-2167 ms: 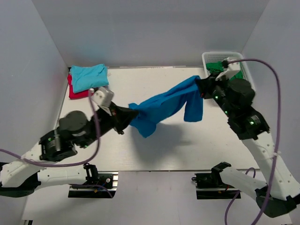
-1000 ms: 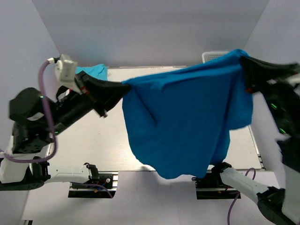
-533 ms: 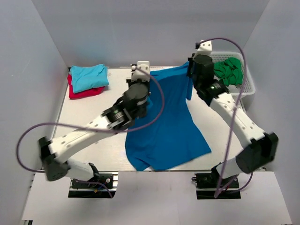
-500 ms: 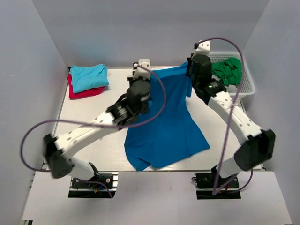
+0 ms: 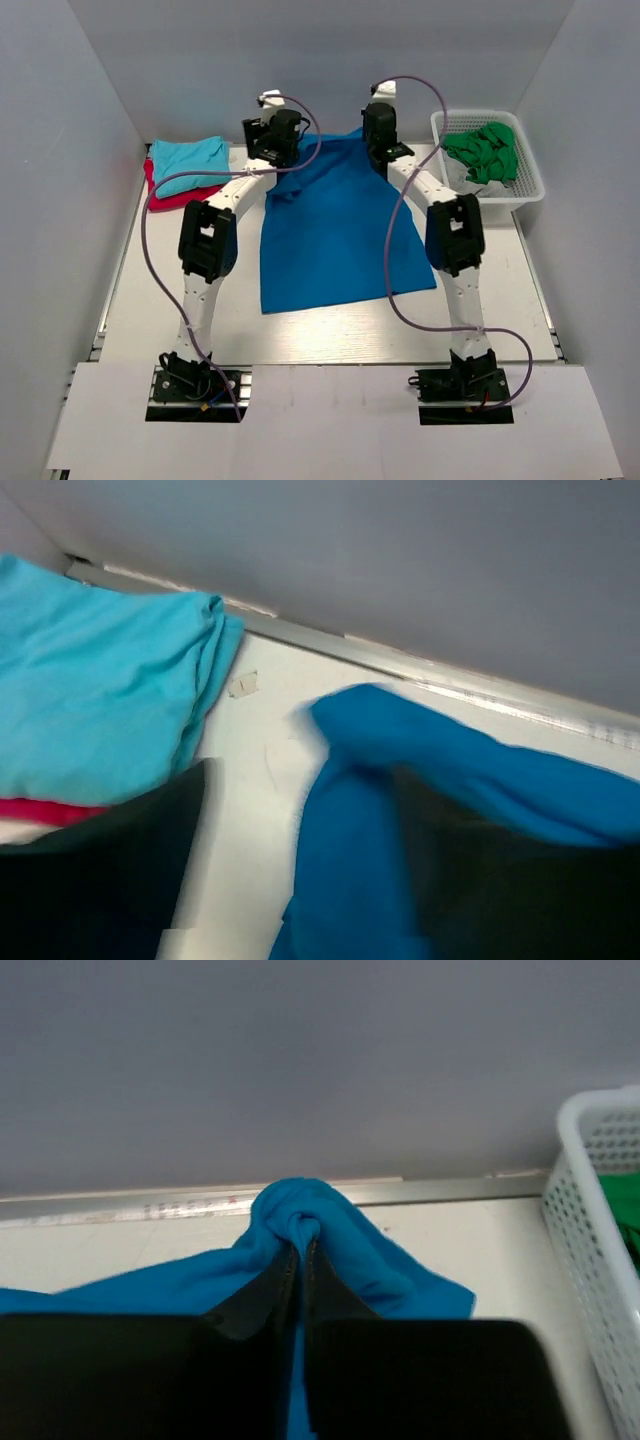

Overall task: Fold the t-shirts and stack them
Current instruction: Flatten out the tshirt

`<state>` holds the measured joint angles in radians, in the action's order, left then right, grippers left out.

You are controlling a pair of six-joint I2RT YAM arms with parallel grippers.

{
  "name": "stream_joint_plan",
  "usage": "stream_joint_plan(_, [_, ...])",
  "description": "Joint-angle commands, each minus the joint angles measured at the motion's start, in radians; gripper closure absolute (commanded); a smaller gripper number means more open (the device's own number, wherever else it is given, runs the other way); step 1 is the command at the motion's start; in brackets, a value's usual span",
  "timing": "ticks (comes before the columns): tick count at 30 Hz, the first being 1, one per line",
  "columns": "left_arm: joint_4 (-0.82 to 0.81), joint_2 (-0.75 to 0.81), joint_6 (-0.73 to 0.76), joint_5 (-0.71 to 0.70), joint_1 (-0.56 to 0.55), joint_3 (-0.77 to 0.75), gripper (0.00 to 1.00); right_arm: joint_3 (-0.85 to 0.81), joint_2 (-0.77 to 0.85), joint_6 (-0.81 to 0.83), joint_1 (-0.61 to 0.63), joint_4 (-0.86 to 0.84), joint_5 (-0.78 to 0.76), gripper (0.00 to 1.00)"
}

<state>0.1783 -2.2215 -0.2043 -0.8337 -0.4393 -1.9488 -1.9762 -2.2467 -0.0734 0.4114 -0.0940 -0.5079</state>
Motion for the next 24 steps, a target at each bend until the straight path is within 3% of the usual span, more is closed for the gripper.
stream_joint_plan(1, [0.018, -0.097, 0.006, 0.077, 0.077, -0.156, 0.00, -0.142, -0.171, 0.060, -0.042, -0.167, 0.034, 0.88])
stream_joint_plan(2, [0.038, -0.131, 0.006, 0.096, 0.086, -0.267, 0.00, -0.265, -0.197, 0.069, -0.042, -0.149, 0.040, 0.65])
stream_joint_plan(3, [0.077, -0.160, -0.004, 0.117, 0.086, -0.321, 0.00, -0.307, -0.217, 0.069, -0.040, -0.118, 0.046, 0.32])
stream_joint_plan(4, [0.111, -0.193, -0.004, 0.128, 0.096, -0.356, 0.00, -0.340, -0.224, 0.069, -0.042, -0.095, 0.037, 0.10])
stream_joint_plan(6, [0.122, -0.173, -0.013, 0.172, 0.096, -0.378, 0.00, -0.310, -0.179, 0.060, -0.042, -0.021, 0.066, 0.10])
stream_joint_plan(7, [0.122, -0.149, -0.014, 0.195, 0.096, -0.346, 0.00, -0.206, -0.049, 0.060, -0.039, -0.023, 0.093, 0.10])
stream_joint_plan(11, [0.061, 0.054, -0.004, 0.361, 0.064, -0.043, 0.00, 0.140, 0.206, -0.041, -0.036, 0.085, 0.178, 0.10])
stream_joint_plan(12, [0.032, 0.134, 0.028, 0.486, 0.063, 0.015, 0.00, 0.309, 0.246, -0.104, -0.034, 0.092, 0.202, 0.10])
stream_joint_plan(14, [-0.008, 0.186, 0.028, 0.628, 0.051, 0.143, 0.00, 0.423, 0.378, -0.137, -0.034, 0.092, 0.307, 0.10])
stream_joint_plan(15, [-0.008, 0.197, 0.028, 0.677, 0.038, 0.160, 0.00, 0.564, 0.430, -0.182, -0.030, 0.092, 0.319, 0.10])
stream_joint_plan(20, [0.081, 0.151, -0.018, 0.674, 0.001, 0.180, 0.00, 0.808, 0.548, -0.270, -0.014, 0.197, 0.529, 0.10])
stream_joint_plan(24, [0.056, 0.140, -0.052, 0.679, -0.012, 0.261, 0.00, 1.006, 0.634, -0.305, 0.024, 0.185, 0.585, 0.10])
